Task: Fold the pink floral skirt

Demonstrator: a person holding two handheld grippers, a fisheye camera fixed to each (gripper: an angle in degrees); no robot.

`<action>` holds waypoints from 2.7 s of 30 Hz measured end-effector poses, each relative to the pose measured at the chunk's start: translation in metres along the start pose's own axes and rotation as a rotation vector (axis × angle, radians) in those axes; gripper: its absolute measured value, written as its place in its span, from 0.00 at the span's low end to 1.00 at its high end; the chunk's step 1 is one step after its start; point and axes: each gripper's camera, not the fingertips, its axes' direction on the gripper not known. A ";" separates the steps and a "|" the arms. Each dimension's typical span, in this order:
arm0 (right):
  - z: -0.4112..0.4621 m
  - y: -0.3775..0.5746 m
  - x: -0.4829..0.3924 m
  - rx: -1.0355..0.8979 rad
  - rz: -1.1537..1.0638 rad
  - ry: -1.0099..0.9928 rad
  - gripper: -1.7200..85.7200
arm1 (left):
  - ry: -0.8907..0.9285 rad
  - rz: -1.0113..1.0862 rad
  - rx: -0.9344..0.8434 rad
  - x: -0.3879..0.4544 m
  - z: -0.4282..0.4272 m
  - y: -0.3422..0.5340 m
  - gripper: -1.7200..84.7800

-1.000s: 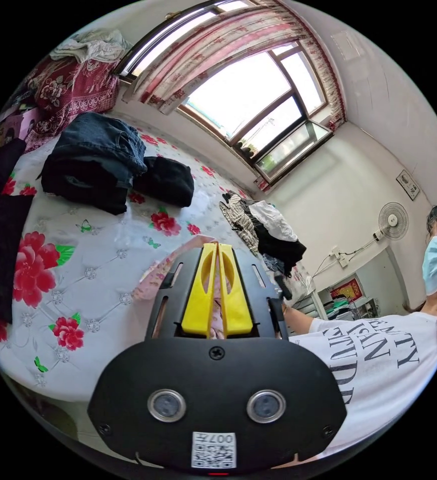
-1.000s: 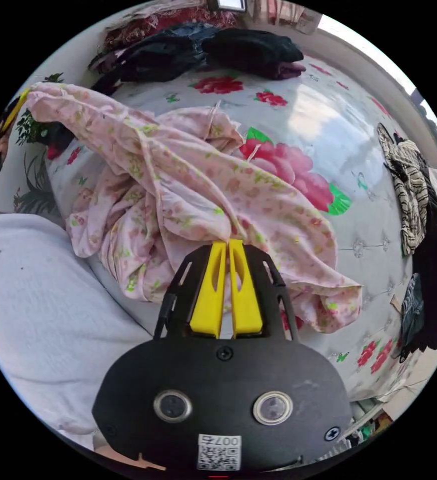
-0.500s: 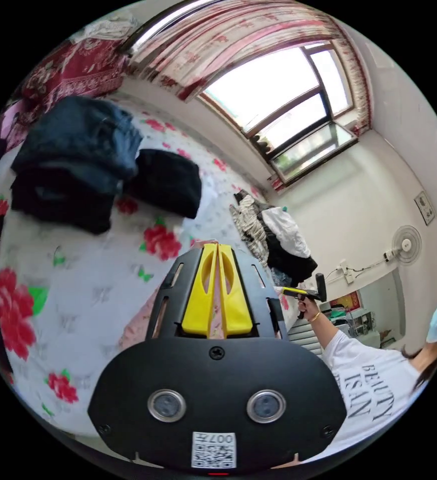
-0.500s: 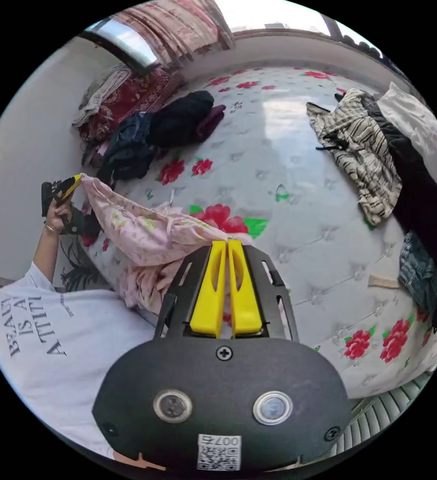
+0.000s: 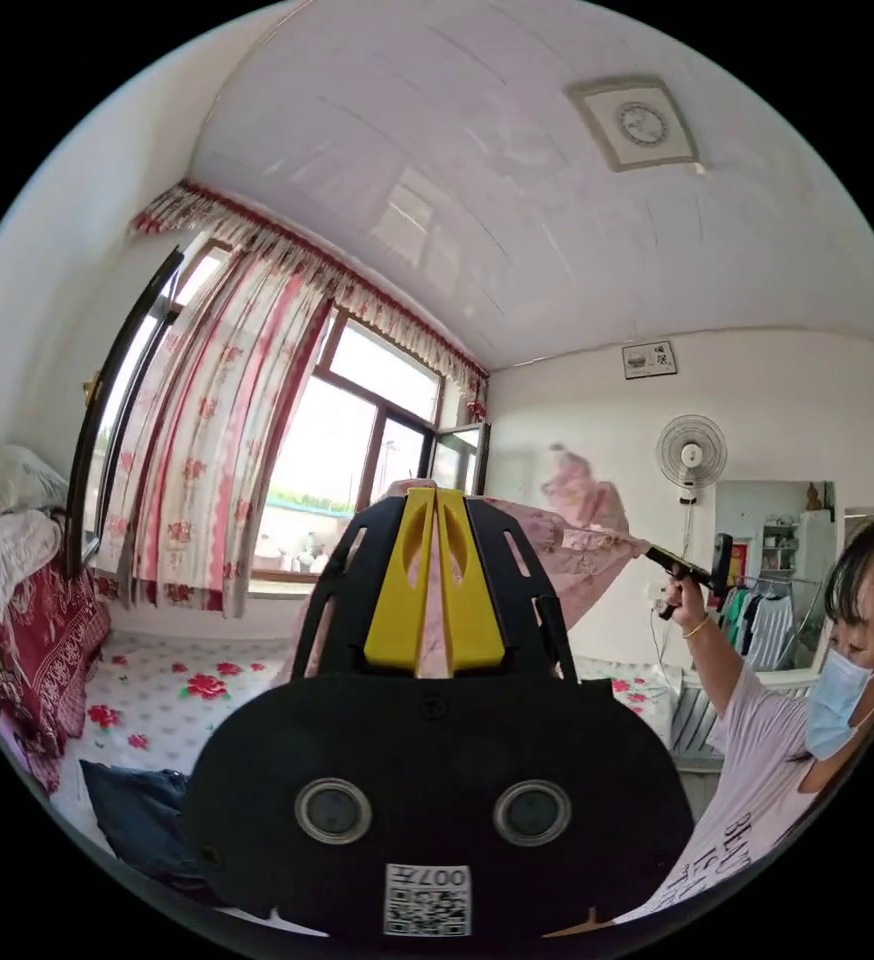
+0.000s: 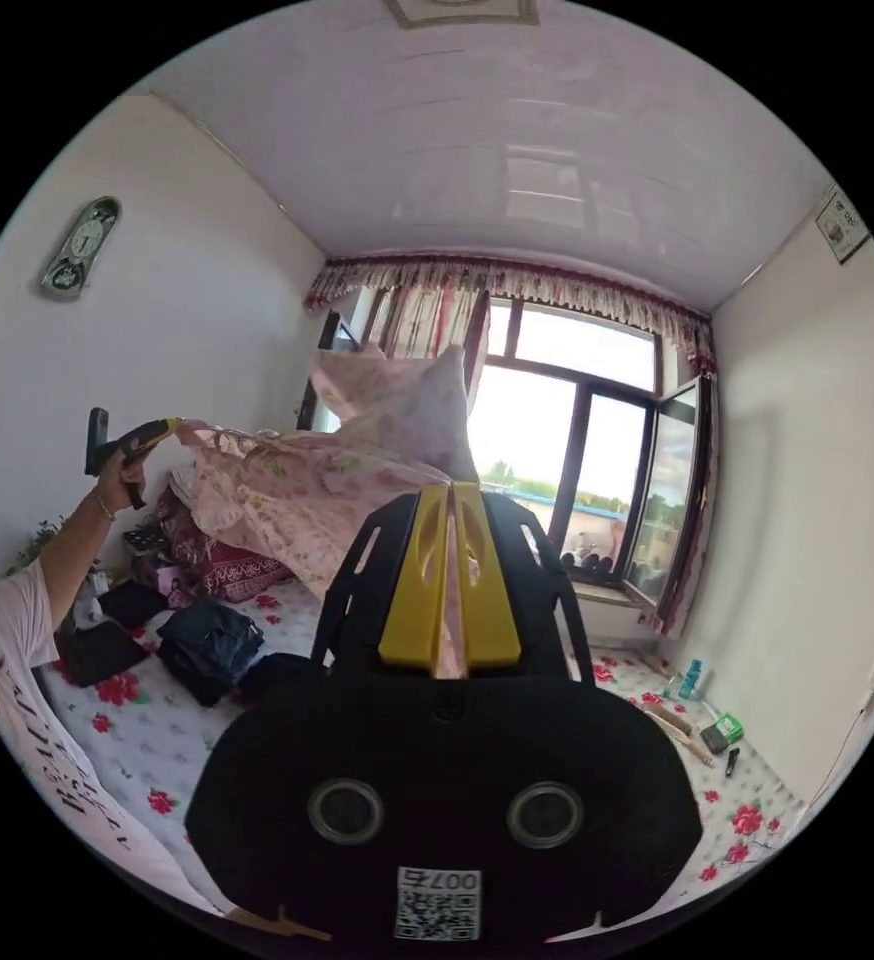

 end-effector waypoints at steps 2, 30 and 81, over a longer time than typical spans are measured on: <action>-0.019 0.022 -0.016 -0.033 -0.025 0.035 0.02 | 0.024 -0.024 -0.043 0.002 -0.010 0.021 0.01; -0.050 0.542 -0.149 -1.195 0.586 -0.203 0.03 | -0.068 -0.677 -1.121 0.003 -0.195 0.681 0.01; 0.518 0.556 0.003 -1.267 0.317 -0.420 0.10 | -0.249 -0.220 -1.504 0.159 0.080 0.800 0.01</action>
